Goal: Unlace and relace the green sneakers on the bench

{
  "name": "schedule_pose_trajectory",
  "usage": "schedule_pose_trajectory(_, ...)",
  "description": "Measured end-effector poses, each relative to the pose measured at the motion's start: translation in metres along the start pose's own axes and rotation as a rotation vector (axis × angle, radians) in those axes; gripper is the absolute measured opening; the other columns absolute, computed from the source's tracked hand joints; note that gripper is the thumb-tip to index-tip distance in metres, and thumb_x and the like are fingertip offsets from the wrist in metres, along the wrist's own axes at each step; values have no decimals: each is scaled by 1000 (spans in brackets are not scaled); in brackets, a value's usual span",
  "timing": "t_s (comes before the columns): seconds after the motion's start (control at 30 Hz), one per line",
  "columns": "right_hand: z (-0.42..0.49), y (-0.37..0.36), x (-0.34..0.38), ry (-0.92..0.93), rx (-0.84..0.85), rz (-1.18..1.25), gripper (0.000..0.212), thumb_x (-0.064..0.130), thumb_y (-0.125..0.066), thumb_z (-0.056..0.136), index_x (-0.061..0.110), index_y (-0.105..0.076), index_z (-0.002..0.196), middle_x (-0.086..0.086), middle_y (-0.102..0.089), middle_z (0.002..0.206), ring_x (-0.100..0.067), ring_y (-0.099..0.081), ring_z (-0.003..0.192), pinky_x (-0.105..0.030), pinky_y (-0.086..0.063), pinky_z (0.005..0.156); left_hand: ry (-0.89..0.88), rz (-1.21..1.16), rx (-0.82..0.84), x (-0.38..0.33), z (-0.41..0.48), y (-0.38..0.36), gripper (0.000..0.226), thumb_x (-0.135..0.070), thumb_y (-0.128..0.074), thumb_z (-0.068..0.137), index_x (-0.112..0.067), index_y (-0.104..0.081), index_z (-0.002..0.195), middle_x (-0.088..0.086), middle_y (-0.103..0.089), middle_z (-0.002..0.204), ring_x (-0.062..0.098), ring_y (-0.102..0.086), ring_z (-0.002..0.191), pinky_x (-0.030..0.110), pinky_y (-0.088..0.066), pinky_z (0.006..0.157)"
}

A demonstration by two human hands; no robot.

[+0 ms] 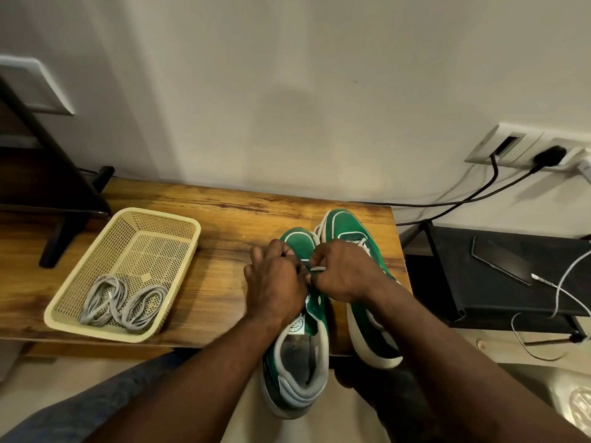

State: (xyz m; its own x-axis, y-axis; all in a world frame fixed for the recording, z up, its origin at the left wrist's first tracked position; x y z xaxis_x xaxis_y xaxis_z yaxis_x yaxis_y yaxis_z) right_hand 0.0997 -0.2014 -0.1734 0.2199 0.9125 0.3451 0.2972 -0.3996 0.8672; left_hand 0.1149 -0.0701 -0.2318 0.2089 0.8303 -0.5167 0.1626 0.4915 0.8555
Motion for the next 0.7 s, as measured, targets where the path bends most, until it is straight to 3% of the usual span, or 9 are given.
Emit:
schedule_pose_trajectory(0.1,-8,2,1,-14,10,-27,45,37,-69,86,18,-60,127,-8,-61,120,-25,-59,100,-34,-52,82,-101,70,32,1,3,3,21,-34,-61,101,-24,-71,115,-10,-48,127,17,-37,117,38,-42,96)
schedule_pose_trajectory(0.17,-13,0,4,-31,-47,-61,54,44,-67,85,18,-56,131,-10,-54,122,-29,-57,106,-36,-50,84,-124,94,25,2,5,6,21,-35,-64,98,-24,-72,115,-9,-51,125,18,-40,114,40,-47,94)
schedule_pose_trajectory(0.23,-17,-2,10,-43,-134,-88,54,48,-65,82,16,-59,125,-10,-55,116,-31,-58,106,-37,-50,83,-132,109,25,3,7,9,22,-32,-70,93,-26,-74,113,-8,-54,123,18,-42,112,41,-50,92)
schedule_pose_trajectory(0.33,-19,-5,17,-71,-194,-112,44,48,-63,86,13,-63,111,-4,-54,98,-25,-55,89,-33,-43,72,-139,122,21,8,7,12,25,-31,-77,88,-30,-75,113,-8,-54,122,18,-42,112,41,-51,91)
schedule_pose_trajectory(0.5,-21,-13,18,-86,-85,-119,46,46,-65,85,13,-59,116,-7,-53,104,-24,-55,89,-31,-43,71,-121,13,40,15,11,15,19,-42,-78,89,-34,-79,106,-11,-51,113,17,-38,109,38,-47,92)
schedule_pose_trajectory(0.6,-23,-20,22,-34,-108,-140,50,42,-68,84,11,-57,121,-9,-57,109,-26,-58,92,-32,-46,73,-103,-27,44,17,14,15,15,-40,-80,88,-32,-80,100,-11,-51,110,18,-39,109,37,-47,89)
schedule_pose_trajectory(0.7,-19,-16,24,-38,-198,-176,35,37,-66,87,11,-64,110,-5,-57,89,-22,-54,77,-30,-46,67,-98,-20,39,15,13,15,17,-40,-81,88,-31,-80,103,-9,-52,112,17,-38,109,38,-49,91)
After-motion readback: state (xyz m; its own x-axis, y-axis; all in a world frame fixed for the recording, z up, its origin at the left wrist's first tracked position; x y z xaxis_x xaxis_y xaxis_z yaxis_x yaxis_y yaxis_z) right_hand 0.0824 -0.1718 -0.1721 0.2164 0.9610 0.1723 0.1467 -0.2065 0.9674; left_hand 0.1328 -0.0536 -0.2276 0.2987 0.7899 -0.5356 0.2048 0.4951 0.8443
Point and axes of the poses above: each hand's wrist, its own z-axis towards the middle knuckle, its own y-axis out of the back of the hand, x = y × z, the point moved 2 cm from there along z, towards the middle knuckle
